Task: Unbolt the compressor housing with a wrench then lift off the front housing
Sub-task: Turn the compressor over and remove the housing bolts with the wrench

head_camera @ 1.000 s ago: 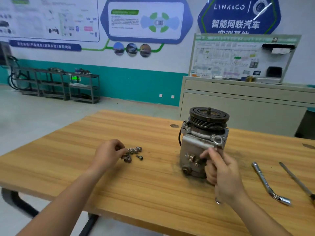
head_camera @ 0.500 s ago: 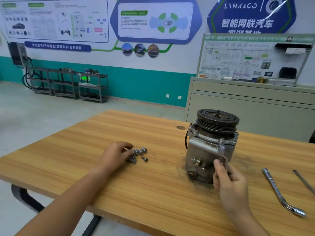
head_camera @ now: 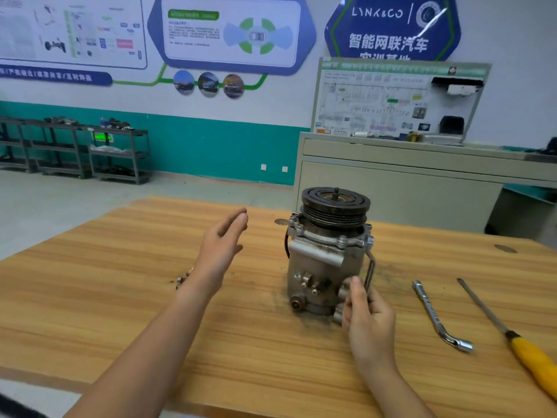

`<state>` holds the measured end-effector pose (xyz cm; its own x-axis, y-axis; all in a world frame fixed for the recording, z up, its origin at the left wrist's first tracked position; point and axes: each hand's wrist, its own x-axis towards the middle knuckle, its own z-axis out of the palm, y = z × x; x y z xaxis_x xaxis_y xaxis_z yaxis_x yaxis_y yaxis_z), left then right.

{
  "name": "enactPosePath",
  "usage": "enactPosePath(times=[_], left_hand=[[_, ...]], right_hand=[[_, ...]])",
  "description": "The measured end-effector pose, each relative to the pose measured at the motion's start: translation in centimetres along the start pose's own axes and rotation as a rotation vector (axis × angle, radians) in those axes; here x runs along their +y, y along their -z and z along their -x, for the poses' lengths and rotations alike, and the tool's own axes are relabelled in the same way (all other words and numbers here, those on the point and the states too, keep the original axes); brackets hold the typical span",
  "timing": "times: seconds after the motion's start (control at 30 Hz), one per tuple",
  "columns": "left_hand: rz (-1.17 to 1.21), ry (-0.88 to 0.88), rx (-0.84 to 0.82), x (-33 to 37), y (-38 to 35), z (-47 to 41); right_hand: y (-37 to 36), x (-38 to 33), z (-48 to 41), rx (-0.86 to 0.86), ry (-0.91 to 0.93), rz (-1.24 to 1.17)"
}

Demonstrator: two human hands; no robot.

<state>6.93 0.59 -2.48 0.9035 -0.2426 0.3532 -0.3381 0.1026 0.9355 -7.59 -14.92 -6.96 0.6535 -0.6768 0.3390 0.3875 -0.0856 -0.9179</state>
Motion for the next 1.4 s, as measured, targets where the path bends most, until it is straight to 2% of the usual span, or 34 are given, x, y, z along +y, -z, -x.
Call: enactPosePath(times=[0.1,0.2,0.33,0.5,0.73,0.9,1.17,1.23,1.33,1.4], left_hand=[[0.076,0.137,-0.094,0.1,-3.2,-1.0],[0.058,0.123,-0.195,-0.4,-5.5,-1.1],[0.071,0.097,-0.133,-0.4,-6.5,-1.5],[-0.026,0.084,-0.171,0.5,-6.8,-2.5],[-0.097,0.07,-0.118,1.1,-6.5,-3.1],[-0.164,0.005,-0.035,1.6,-6.1,-1.7],[-0.309,-0.1,0.094,1.4,-4.7,1.6],[-0.297,-0.107,0.022,1.1,-4.2,2.0],[-0.198,-0.067,-0.187,1.2,-3.1,2.6],[-0.203,-0.098,-0.243,1.1,-2.9,2.7]], right_hand=[[-0.1,0.4,-0.1,0.031,0.008,0.041],[0.0,0.6,-0.4,0.077,0.001,0.064],[0.4,0.8,-1.0,0.124,-0.043,0.033],[0.2,0.8,-0.9,0.121,-0.05,0.015],[0.1,0.7,-0.2,0.109,0.028,0.08],[0.6,0.0,-0.3,0.192,0.051,0.097],[-0.1,-0.6,-1.1,0.109,0.02,0.215],[-0.1,-1.2,-1.6,0.064,-0.047,0.243],[0.5,-2.2,-2.3,-0.019,-0.145,0.245],[1.1,-2.7,-2.8,-0.067,-0.157,0.308]])
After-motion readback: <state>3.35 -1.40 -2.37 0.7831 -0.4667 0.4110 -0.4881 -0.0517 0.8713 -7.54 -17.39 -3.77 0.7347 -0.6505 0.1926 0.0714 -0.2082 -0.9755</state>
